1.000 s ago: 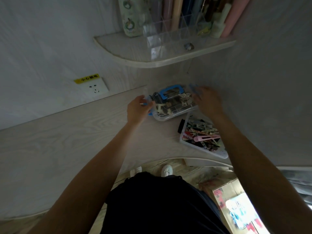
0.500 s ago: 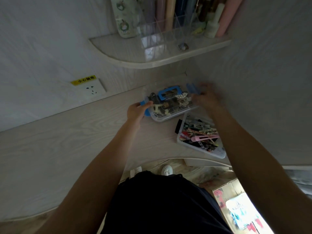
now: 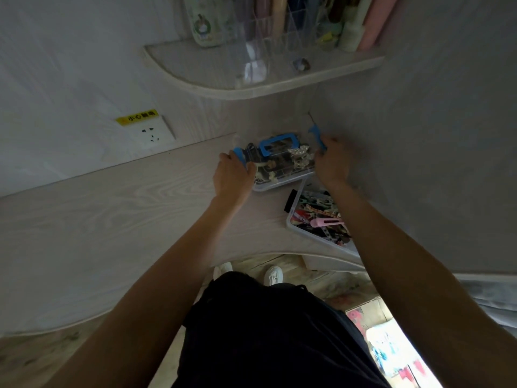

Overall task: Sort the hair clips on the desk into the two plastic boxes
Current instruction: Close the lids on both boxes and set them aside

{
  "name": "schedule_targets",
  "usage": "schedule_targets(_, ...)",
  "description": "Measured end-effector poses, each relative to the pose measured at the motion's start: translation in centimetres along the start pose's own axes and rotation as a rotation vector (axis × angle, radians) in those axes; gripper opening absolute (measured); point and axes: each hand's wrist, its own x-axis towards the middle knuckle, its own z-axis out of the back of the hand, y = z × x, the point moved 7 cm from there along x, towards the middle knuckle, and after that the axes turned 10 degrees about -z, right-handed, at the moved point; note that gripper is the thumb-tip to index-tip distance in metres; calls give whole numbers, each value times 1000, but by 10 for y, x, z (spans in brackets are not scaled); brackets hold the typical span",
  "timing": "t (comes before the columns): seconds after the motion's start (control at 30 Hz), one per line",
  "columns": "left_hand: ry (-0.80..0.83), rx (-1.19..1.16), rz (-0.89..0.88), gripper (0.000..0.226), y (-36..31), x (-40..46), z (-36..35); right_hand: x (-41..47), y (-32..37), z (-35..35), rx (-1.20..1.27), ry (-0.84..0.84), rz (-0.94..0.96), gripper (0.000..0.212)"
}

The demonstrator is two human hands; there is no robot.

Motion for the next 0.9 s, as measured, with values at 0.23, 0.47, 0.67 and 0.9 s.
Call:
schedule_targets(0.23, 44, -66, 36, 47, 10, 10, -2, -8, 5, -17, 90, 220, 67, 53)
schedule_targets(0.47, -209, -77, -46, 45, -7, -16, 21, -52, 11, 37, -204, -150, 372, 46)
schedule_targets(0.67, -9, -261, -569, 29, -68, -63, -13, -115, -71, 97, -312, -390, -52, 44)
schedule_targets(0.9, 349, -289, -461, 66, -55, -60, -75, -115, -99, 72, -620, -455, -209, 30)
